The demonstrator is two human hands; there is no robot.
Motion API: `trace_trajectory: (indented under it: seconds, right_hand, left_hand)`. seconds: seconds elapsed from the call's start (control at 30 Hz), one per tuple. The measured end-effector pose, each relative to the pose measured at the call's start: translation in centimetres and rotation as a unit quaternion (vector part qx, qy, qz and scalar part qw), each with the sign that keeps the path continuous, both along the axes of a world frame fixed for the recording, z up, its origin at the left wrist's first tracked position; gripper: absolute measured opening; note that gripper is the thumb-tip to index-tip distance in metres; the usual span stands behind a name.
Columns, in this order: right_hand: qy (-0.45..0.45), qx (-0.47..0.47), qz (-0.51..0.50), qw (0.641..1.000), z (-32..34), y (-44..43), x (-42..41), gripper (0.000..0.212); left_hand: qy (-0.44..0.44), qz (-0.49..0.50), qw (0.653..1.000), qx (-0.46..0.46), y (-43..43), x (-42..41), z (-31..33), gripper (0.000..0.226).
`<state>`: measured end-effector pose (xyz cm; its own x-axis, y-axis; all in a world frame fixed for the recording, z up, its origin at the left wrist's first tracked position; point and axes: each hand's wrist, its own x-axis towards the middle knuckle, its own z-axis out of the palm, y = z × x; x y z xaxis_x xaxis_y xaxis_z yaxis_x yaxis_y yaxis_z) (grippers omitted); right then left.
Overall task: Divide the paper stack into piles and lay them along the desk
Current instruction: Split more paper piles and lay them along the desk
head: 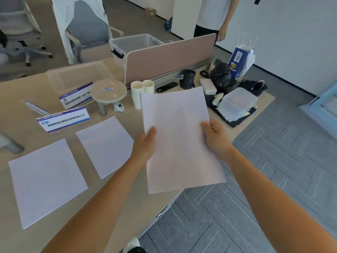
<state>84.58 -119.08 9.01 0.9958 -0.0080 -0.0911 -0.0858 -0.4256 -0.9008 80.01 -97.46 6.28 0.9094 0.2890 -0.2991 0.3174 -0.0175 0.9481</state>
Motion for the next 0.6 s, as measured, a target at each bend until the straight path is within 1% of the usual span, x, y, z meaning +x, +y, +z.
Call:
trace_trajectory:
  seconds: [0.07, 0.17, 0.2, 0.3, 0.37, 0.43, 0.5, 0.53, 0.6]
  right_hand:
    - [0.001, -0.021, 0.008, 1.0, 0.0, -0.9, 2.6, 0.035]
    - [0.008, -0.043, 0.021, 0.999, -0.9, -2.5, 6.6, 0.043]
    - [0.008, -0.048, 0.025, 0.998, -1.2, -3.0, 8.1, 0.042]
    - [0.012, -0.058, 0.056, 0.997, -2.7, -4.9, 13.0, 0.026]
    - [0.014, -0.06, 0.092, 0.994, -3.9, -6.1, 16.9, 0.024]
    - [0.03, -0.065, 0.128, 0.989, -4.9, -6.9, 20.1, 0.026]
    - [0.045, -0.066, 0.152, 0.985, -5.6, -7.8, 22.7, 0.027]
    - [0.053, -0.063, 0.161, 0.983, -5.8, -8.3, 23.6, 0.027]
    - [0.058, -0.05, 0.178, 0.981, -5.7, -8.6, 25.3, 0.026]
  left_hand:
    - [0.0, -0.007, 1.0, 0.012, -0.9, 2.7, -0.3, 0.035]
    - [0.008, 0.013, 1.0, 0.018, -2.6, 6.5, -1.4, 0.034]
    - [0.016, 0.023, 1.0, 0.009, -3.2, 7.7, -2.1, 0.033]
    - [0.052, 0.054, 0.997, -0.005, -5.3, 11.1, -3.4, 0.033]
    - [0.069, 0.082, 0.994, -0.021, -6.7, 13.4, -4.2, 0.028]
    - [0.079, 0.138, 0.987, -0.031, -8.2, 15.0, -4.5, 0.019]
    - [0.082, 0.179, 0.98, -0.029, -10.1, 16.4, -5.0, 0.015]
    - [0.093, 0.193, 0.976, -0.02, -11.1, 16.9, -5.2, 0.018]
    - [0.107, 0.215, 0.971, -0.003, -12.4, 17.9, -5.8, 0.033]
